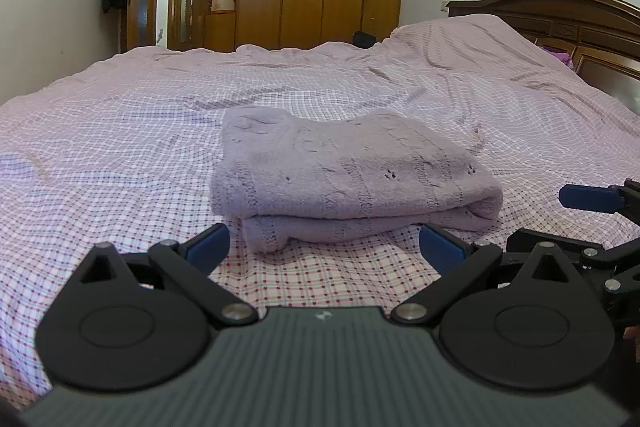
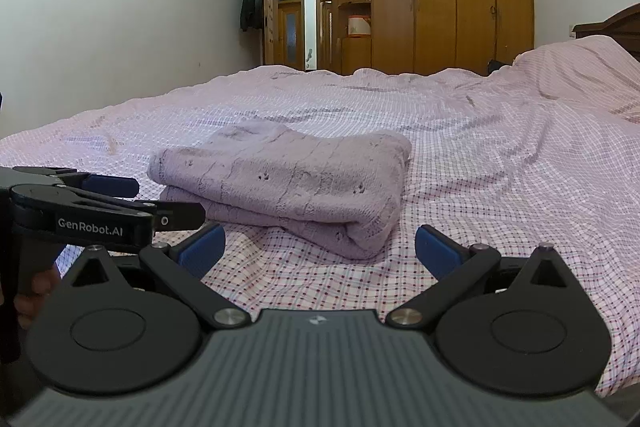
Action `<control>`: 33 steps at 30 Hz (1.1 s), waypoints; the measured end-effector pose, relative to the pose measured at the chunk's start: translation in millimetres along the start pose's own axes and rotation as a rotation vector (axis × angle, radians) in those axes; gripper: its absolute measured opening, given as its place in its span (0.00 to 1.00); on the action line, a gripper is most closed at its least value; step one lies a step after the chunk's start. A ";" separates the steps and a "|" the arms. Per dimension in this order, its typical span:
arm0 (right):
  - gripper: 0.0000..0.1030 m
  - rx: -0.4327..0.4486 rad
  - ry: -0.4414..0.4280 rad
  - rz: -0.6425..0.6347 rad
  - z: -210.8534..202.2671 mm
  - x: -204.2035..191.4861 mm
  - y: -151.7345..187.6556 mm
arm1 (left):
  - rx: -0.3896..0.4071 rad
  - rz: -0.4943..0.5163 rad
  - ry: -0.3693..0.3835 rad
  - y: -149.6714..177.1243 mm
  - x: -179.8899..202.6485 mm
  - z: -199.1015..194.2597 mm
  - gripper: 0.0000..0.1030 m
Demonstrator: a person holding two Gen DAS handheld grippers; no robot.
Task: Fold small clothes
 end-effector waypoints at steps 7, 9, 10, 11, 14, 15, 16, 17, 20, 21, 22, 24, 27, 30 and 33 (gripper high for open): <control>1.00 -0.007 0.002 0.005 1.4 0.0 0.6 | -0.005 0.002 0.005 0.7 0.2 0.1 1.00; 1.00 -0.007 0.002 0.004 1.5 -0.2 0.5 | -0.004 0.002 0.008 1.0 0.8 -0.2 1.00; 1.00 -0.007 0.001 0.005 1.5 -0.3 0.6 | -0.004 0.002 0.008 1.0 1.0 -0.4 1.00; 1.00 -0.007 -0.001 0.005 1.2 0.2 1.1 | -0.004 0.002 0.009 1.0 0.9 -0.4 1.00; 1.00 -0.008 0.000 0.002 1.0 0.1 1.5 | -0.006 0.002 0.009 1.5 0.8 -0.4 1.00; 1.00 -0.009 -0.001 0.002 1.0 0.2 1.7 | -0.006 0.002 0.010 1.5 0.8 -0.4 1.00; 1.00 -0.009 -0.002 0.002 0.9 0.4 1.7 | -0.006 0.003 0.010 1.7 0.8 -0.5 1.00; 1.00 -0.010 -0.002 0.001 1.0 0.4 1.8 | -0.007 0.004 0.008 1.8 0.9 -0.3 1.00; 1.00 -0.012 -0.003 -0.001 1.2 0.6 1.7 | -0.013 0.008 0.001 2.4 0.3 0.8 1.00; 1.00 -0.013 -0.003 -0.002 1.2 0.6 1.9 | -0.013 0.008 0.001 2.5 0.2 0.6 1.00; 1.00 -0.014 -0.004 -0.002 1.2 0.5 1.7 | -0.013 0.008 0.000 2.2 0.4 0.8 1.00; 1.00 -0.016 -0.004 -0.005 1.5 0.5 2.0 | -0.013 0.010 -0.001 2.2 0.4 0.8 1.00; 1.00 -0.018 -0.004 -0.006 1.8 0.6 2.3 | -0.013 0.010 0.000 2.4 0.7 0.9 1.00; 1.00 -0.018 -0.004 -0.008 1.9 0.5 2.3 | -0.014 0.016 0.000 3.1 1.3 0.9 1.00; 1.00 -0.030 -0.008 -0.009 3.3 0.8 3.2 | -0.015 0.020 -0.002 3.3 1.9 1.4 1.00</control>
Point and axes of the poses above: each gripper's, at about its wrist camera, not at the fingertips, and z roughly the way its jaws point, x to its right, y to its underside, the point moved 3 cm from there along z, roughly the way its jaws point, and after that the axes turned 5 degrees about -x, right-handed, at the moved point
